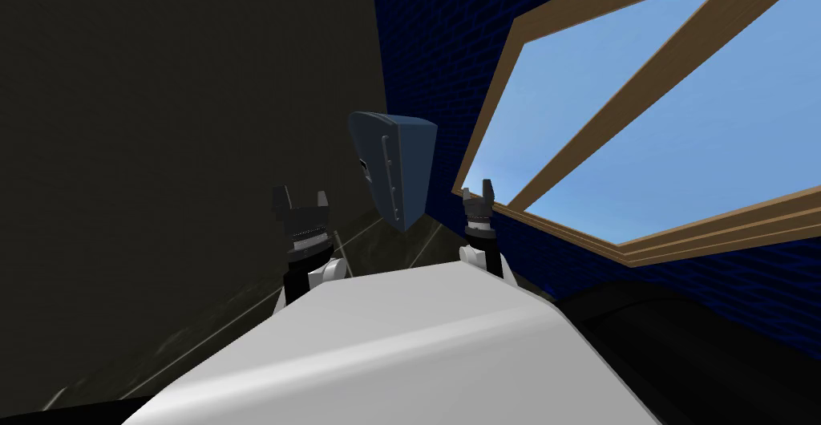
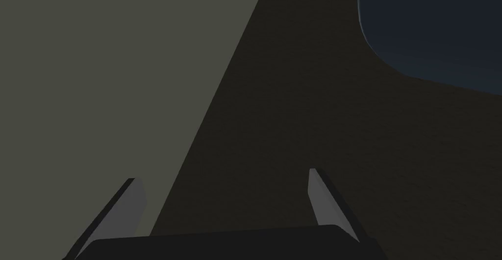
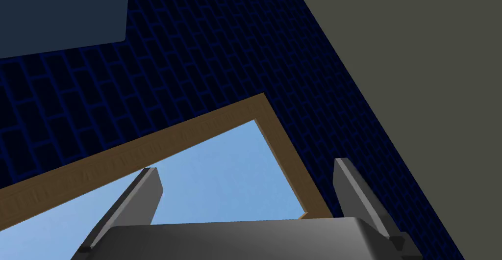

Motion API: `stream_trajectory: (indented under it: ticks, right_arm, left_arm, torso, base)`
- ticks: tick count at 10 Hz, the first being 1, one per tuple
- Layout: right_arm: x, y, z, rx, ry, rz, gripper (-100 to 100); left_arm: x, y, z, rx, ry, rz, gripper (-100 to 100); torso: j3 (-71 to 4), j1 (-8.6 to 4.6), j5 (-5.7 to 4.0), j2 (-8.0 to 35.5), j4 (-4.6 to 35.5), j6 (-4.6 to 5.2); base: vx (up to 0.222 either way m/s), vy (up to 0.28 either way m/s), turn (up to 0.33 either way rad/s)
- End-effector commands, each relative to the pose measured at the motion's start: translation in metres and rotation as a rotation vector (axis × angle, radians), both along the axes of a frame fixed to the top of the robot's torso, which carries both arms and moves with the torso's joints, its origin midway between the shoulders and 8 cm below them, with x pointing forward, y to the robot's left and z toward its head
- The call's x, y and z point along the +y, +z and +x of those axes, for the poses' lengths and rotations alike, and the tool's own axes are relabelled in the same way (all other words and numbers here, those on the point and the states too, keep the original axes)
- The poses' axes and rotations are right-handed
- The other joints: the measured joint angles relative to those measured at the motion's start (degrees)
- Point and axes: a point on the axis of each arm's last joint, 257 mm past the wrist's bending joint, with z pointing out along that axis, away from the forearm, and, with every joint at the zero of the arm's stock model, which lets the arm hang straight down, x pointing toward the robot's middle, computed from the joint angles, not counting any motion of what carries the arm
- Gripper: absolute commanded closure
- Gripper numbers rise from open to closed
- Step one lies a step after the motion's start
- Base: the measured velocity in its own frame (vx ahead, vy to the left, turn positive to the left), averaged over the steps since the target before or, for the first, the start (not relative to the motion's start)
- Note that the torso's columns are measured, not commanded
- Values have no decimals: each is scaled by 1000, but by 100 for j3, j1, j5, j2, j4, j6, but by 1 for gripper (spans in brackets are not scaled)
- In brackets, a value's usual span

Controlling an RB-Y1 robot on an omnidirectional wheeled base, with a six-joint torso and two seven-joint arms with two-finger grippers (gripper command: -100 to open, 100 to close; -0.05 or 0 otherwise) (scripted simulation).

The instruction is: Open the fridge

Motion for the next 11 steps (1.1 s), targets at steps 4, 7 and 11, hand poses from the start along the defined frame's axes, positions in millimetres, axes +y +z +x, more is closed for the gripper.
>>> stream_trajectory:
  ticks: [4, 7, 11]
  right_arm:
    - [0, 0, 0, 0, 0, 0, 0]
    - [0, 0, 0, 0, 0, 0, 0]
    - [0, 0, 0, 0, 0, 0, 0]
  left_arm:
    - [0, 0, 0, 0, 0, 0, 0]
    - [0, 0, 0, 0, 0, 0, 0]
    - [-4, -1, 9, 25, -25, 66, -100]
  torso:
    - [-2850, 0, 0, 1422, 1424, 0]
    - [-5381, 0, 0, 2693, 2691, 0]
    - [-8315, -3, 0, 4153, 4149, 0]
  base:
    - [0, 0, 0]
    - [0, 0, 0]
    - [7, -10, -1]
